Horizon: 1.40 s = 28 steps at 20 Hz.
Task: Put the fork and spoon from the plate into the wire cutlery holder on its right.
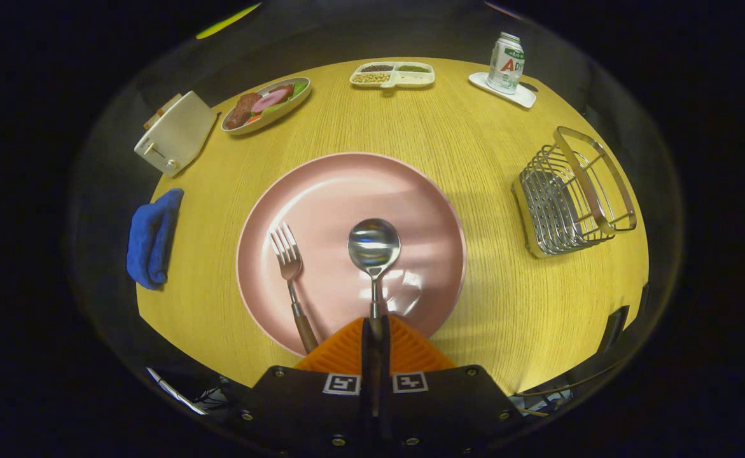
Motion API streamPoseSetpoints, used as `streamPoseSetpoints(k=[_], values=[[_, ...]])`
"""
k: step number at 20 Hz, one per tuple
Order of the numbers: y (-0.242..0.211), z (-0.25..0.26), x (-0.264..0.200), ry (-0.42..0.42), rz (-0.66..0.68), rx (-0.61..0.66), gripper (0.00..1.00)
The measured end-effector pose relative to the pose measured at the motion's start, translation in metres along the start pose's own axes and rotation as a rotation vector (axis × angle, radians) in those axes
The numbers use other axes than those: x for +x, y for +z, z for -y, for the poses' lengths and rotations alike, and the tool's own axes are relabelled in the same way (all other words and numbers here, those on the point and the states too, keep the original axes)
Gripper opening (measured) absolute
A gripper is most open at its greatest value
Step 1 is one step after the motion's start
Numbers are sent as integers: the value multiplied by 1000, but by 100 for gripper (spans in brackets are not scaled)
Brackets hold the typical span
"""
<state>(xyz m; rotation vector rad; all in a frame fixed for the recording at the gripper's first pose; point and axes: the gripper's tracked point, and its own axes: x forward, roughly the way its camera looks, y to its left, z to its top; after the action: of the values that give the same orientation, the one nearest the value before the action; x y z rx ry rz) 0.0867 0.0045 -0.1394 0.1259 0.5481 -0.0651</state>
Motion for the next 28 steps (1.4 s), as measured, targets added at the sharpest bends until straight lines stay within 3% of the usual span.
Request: streamPoseSetpoints(k=[17, 28], values=[[46, 35, -52, 18, 147, 109, 4], [97, 126, -106, -59, 173, 119, 4]])
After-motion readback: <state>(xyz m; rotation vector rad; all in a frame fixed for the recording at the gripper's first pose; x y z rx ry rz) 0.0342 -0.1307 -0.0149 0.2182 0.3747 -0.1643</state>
